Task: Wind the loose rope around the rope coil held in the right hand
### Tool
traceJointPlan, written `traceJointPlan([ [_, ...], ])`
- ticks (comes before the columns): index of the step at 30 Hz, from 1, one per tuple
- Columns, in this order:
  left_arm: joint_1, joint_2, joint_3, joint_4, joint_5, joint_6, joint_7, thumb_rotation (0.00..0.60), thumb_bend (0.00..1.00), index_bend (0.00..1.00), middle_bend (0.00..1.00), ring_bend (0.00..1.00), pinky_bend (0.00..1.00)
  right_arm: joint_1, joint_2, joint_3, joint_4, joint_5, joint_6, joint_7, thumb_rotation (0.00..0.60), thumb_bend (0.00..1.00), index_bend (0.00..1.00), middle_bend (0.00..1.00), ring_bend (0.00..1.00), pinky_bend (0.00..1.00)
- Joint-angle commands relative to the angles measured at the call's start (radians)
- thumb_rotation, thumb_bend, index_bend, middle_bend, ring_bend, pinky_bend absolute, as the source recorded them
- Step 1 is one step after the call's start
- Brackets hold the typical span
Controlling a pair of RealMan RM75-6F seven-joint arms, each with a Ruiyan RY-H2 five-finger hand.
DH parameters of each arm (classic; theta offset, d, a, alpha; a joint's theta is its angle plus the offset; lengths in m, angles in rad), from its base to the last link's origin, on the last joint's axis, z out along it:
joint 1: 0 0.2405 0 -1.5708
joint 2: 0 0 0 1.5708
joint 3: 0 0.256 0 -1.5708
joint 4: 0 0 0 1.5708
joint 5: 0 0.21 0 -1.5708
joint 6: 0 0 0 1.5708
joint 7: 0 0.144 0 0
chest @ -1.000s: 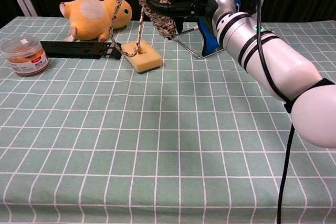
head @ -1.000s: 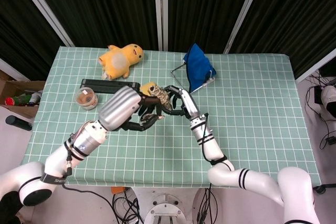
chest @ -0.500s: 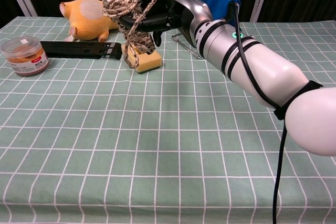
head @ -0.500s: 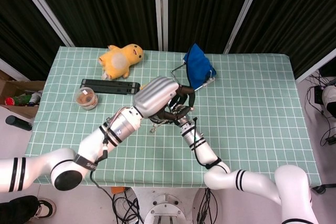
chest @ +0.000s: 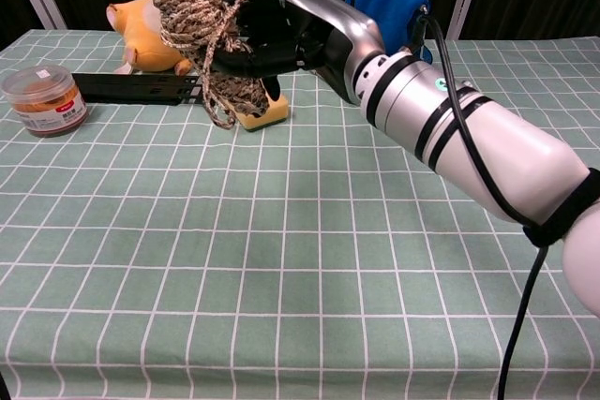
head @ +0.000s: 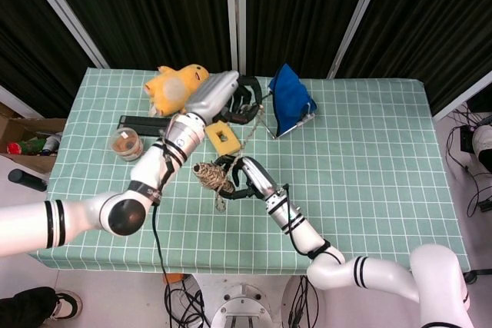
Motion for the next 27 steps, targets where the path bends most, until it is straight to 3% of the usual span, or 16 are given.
traceJointPlan([
  [1,0.001,0.020,0.028,0.064,-0.069,-0.032,-0.004,0.600,0.45,0.80,0.79,0.72,0.73,-0.023,0.011,-0.021,-0.020,-0.030,0.036,0.018,0.600,0.63,0.78,0.62,0.58,0.77],
  [12,0.112,0.046,0.088,0.177,-0.087,-0.090,-0.064,0.600,0.45,0.80,0.79,0.72,0.73,-0.087,0.043,-0.045,-0.050,-0.092,0.159,0.094,0.600,0.64,0.79,0.63,0.58,0.77],
  [27,0.290,0.007,0.123,0.279,0.063,-0.193,-0.203,0.600,0.45,0.80,0.79,0.72,0.73,-0.131,0.128,0.027,-0.111,-0.085,0.255,0.119,0.600,0.64,0.79,0.63,0.58,0.77],
])
